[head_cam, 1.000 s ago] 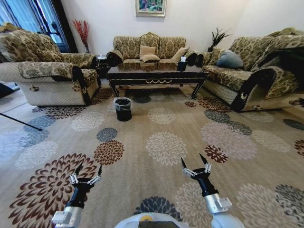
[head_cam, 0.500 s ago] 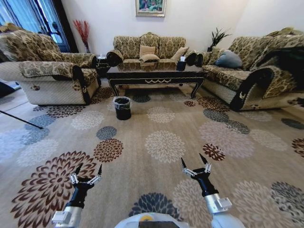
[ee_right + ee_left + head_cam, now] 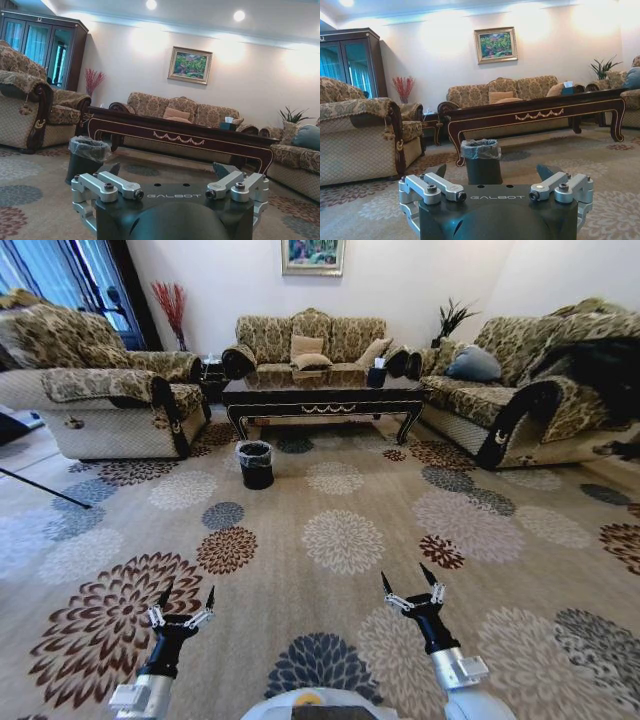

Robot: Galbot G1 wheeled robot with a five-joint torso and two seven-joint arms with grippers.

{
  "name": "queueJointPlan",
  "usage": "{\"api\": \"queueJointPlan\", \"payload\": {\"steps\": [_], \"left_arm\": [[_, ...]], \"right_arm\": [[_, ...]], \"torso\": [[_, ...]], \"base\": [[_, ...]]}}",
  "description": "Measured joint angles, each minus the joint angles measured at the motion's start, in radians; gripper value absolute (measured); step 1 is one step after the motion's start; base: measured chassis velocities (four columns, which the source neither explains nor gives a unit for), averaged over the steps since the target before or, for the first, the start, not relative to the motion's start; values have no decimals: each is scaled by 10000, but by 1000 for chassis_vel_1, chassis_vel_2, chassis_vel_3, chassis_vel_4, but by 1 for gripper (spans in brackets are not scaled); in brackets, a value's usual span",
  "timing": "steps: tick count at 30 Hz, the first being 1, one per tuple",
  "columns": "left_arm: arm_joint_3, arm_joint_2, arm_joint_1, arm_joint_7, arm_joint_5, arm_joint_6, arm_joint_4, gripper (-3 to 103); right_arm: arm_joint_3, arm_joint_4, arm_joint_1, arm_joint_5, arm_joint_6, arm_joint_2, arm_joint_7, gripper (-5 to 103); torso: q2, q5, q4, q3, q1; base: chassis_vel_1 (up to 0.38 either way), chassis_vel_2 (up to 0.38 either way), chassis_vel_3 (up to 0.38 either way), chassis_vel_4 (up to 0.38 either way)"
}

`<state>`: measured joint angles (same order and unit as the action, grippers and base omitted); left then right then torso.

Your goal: Move to the front of the table and pick up the trash from the floor, then place it into the trash bin.

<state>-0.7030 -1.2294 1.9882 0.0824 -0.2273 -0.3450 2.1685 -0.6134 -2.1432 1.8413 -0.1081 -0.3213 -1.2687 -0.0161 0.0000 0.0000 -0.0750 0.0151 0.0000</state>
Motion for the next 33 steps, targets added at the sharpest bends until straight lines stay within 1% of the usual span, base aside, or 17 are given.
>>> {"api": "queueJointPlan", "payload": {"steps": [4,8,12,13,16,18,21,28,32,33], "left_arm": [[0,0,0,0,0,0,0,100],[0,0,0,0,0,0,0,100],[0,0,0,0,0,0,0,100],[0,0,0,0,0,0,0,100],[0,0,0,0,0,0,0,100],[0,0,0,1,0,0,0,100],[0,0,0,1,0,0,0,100],[0,0,0,0,0,0,0,100],[0,0,0,0,0,0,0,100],[0,0,0,0,0,0,0,100]], "right_arm": [[0,0,0,0,0,0,0,100],[0,0,-1,0,0,0,0,100],[0,0,0,0,0,0,0,100],[0,0,0,0,0,0,0,100],[0,0,0,0,0,0,0,100],[0,0,0,0,0,0,0,100],[0,0,-1,0,0,0,0,100],[0,0,-1,0,0,0,0,100],[0,0,0,0,0,0,0,100],[0,0,0,0,0,0,0,100]], "torso": [[6,0,0,9,0],[85,0,0,77,2],[272,0,0,250,9],[272,0,0,250,9],[450,0,0,423,18],[492,0,-1,464,21],[667,0,-1,623,42],[832,0,-1,725,102],[998,-1,-1,880,118],[998,-1,-1,880,118]], "base": [[0,0,0,0],[0,0,0,0],[0,0,0,0],[0,0,0,0],[0,0,0,0],[0,0,0,0],[0,0,0,0],[37,-32,-43,37],[13,-10,-8,10],[0,0,0,0]]}}
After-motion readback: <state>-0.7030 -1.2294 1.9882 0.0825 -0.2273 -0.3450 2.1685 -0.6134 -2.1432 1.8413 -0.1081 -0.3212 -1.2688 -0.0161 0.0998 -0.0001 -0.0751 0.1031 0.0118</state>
